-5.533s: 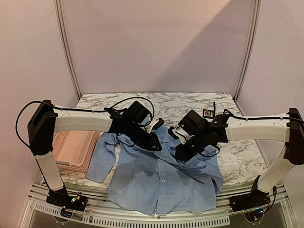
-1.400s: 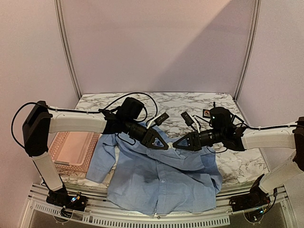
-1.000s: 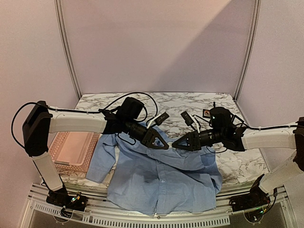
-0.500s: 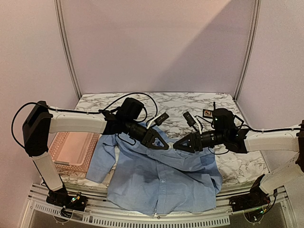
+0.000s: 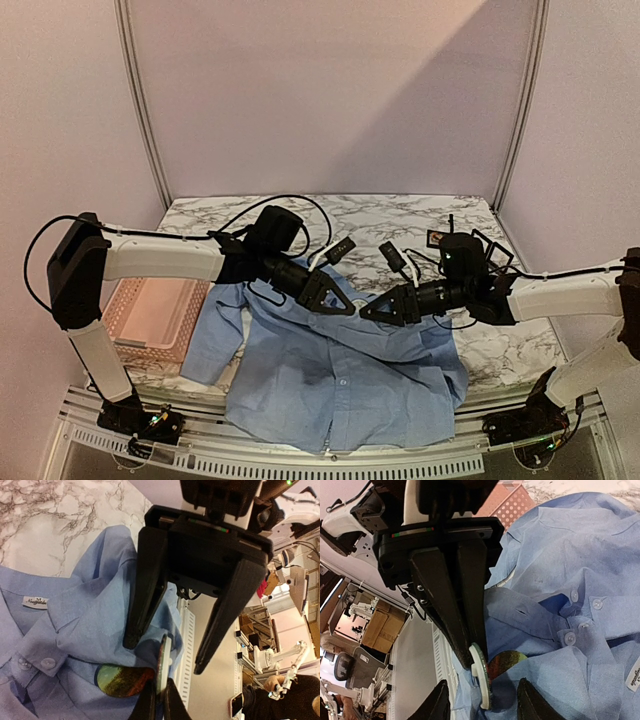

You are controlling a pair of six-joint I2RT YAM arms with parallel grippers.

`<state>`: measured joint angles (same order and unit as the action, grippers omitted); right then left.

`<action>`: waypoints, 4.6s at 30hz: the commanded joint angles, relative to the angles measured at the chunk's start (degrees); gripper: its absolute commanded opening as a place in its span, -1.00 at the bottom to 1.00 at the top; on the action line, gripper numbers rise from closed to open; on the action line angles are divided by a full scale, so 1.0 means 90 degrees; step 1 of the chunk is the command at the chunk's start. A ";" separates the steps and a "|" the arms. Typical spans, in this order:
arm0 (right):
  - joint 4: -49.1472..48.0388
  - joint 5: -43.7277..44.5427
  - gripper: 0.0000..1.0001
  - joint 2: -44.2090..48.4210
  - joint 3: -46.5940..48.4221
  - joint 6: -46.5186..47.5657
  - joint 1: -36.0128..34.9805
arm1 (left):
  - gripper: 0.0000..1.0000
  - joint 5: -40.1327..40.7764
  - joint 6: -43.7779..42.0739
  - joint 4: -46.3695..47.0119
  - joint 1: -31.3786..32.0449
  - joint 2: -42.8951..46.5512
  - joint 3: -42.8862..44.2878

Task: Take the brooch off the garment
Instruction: Open the brooch with the flattened clothing, then pass from the left arm to the right

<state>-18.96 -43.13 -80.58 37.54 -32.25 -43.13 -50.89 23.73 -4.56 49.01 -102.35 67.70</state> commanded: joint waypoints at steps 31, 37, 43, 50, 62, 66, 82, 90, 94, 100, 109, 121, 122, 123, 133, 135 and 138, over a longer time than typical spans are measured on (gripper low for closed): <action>-0.0351 0.0081 -0.80 -0.0201 -0.0157 -0.0242 -0.0041 | -1.00 -0.0062 -0.0060 0.0122 0.0003 0.0232 -0.0061; -0.0412 0.0088 -0.90 -0.0283 -0.0184 -0.0289 -0.0046 | -1.00 -0.0048 -0.0087 0.0097 0.0003 0.0242 -0.0061; -0.0379 0.0269 -0.95 -0.0332 -0.0196 -0.0323 -0.0048 | -1.00 -0.0035 -0.0120 0.0089 0.0003 0.0266 -0.0063; -0.0097 0.0681 -0.96 -0.0399 -0.0099 -0.0280 -0.0042 | -1.00 -0.0031 -0.0134 0.0070 0.0003 0.0252 -0.0061; 0.0247 0.1132 -0.92 -0.0575 0.0036 -0.0150 -0.0077 | -1.00 -0.0021 -0.0146 0.0075 0.0003 0.0217 -0.0052; 0.0336 0.1134 -0.87 -0.0673 0.0155 -0.0083 -0.0122 | -1.00 -0.0003 -0.0145 0.0051 0.0003 0.0207 -0.0052; 0.0204 0.1276 -0.26 0.0593 -0.0109 -0.0101 -0.0126 | -1.00 0.0473 -0.0212 -0.0390 -0.0153 0.0076 0.0095; 0.0309 0.1130 -0.17 0.0609 -0.0148 -0.0109 -0.0104 | -1.00 0.0425 -0.0195 -0.0319 -0.0153 0.0112 0.0066; 0.0211 0.0950 -0.22 0.0272 -0.0124 -0.0108 -0.0104 | -1.00 0.0421 -0.0194 -0.0302 -0.0153 0.0126 0.0064; 0.0173 0.0788 -0.42 -0.0036 0.0025 -0.0083 -0.0105 | -1.00 0.0410 -0.0195 -0.0285 -0.0153 0.0142 0.0056; 0.0137 0.0704 -0.65 -0.0194 0.0111 -0.0051 -0.0106 | -1.00 0.0410 -0.0185 -0.0283 -0.0153 0.0172 0.0053; 0.0046 0.0623 -0.78 -0.0300 0.0240 -0.0032 -0.0108 | -1.00 0.0405 -0.0195 -0.0285 -0.0153 0.0170 0.0046; 0.0046 0.0618 -0.79 -0.0304 0.0243 -0.0039 -0.0107 | -1.00 0.0405 -0.0195 -0.0290 -0.0153 0.0169 0.0047; 0.0039 0.0615 -0.80 -0.0312 0.0248 -0.0039 -0.0106 | -1.00 0.0406 -0.0195 -0.0299 -0.0153 0.0162 0.0051; -0.0070 0.0604 -0.83 -0.0324 0.0272 -0.0069 -0.0101 | -1.00 0.0400 -0.0204 -0.0304 -0.0143 0.0154 0.0047; -0.0094 0.0597 -0.83 -0.0334 0.0272 -0.0078 -0.0103 | -1.00 0.0380 -0.0200 -0.0304 -0.0143 0.0159 0.0047; -0.0131 0.0584 -0.82 -0.0343 0.0281 -0.0079 -0.0104 | -1.00 0.0373 -0.0204 -0.0296 -0.0143 0.0158 0.0053</action>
<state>-18.06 -37.06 -82.72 38.30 -33.12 -44.18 -46.72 22.15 -8.03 47.99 -102.13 67.42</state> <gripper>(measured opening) 0.087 0.063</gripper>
